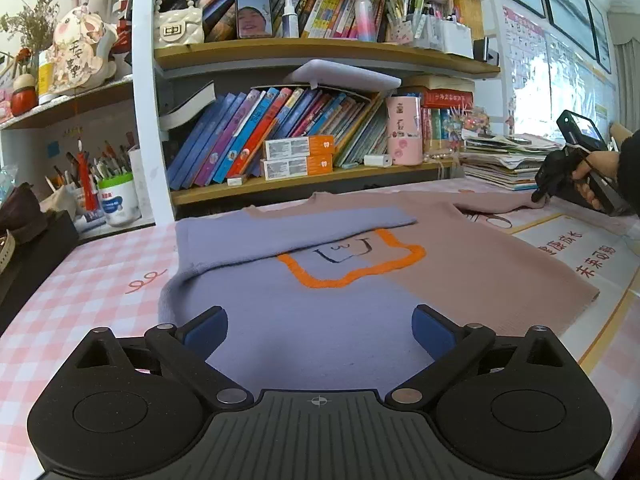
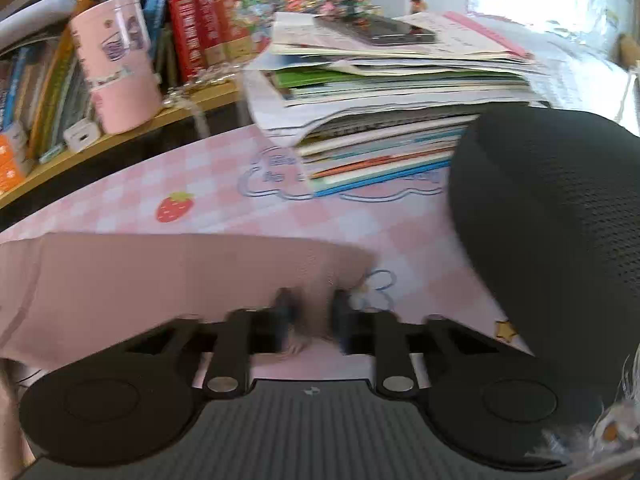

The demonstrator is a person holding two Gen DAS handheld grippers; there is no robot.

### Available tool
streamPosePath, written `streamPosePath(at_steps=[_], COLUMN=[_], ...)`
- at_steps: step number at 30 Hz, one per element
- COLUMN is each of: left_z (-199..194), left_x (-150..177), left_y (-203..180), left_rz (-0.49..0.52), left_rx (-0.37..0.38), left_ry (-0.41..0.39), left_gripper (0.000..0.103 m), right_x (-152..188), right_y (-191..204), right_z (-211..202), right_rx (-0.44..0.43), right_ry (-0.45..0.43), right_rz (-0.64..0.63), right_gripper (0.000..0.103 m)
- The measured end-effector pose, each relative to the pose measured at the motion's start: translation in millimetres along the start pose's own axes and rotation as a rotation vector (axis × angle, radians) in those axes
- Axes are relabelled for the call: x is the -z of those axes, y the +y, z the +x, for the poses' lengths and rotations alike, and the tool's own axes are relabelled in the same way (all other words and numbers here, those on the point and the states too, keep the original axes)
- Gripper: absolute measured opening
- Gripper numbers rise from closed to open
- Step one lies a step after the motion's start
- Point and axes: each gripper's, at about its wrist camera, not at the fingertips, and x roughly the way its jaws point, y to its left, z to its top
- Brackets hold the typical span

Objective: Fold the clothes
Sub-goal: 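Lift the pink sleeve with the right gripper, lay it across the body, release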

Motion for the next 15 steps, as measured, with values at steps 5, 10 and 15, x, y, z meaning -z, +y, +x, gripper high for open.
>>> streamPosePath(at_steps=[5,10,15], left_z=[0,-1,-7], left_x=[0,1,3], left_y=[-6,-12,-16], left_rz=[0.033,0.076,0.100], left_rx=[-0.011,-0.016,-0.027], left_ry=[0.004,-0.011,-0.049], left_gripper=[0.103,0.103,0.103], right_x=[-9,-31,-53], right_y=[20,56,130], right_z=[-28,-82,-132], right_rx=[-0.072,-0.246,-0.393], right_ry=[-0.062,-0.168,-0.255], right_rz=[-0.004,-0.012,-0.127], right_gripper=[0.010,0.010,0.010])
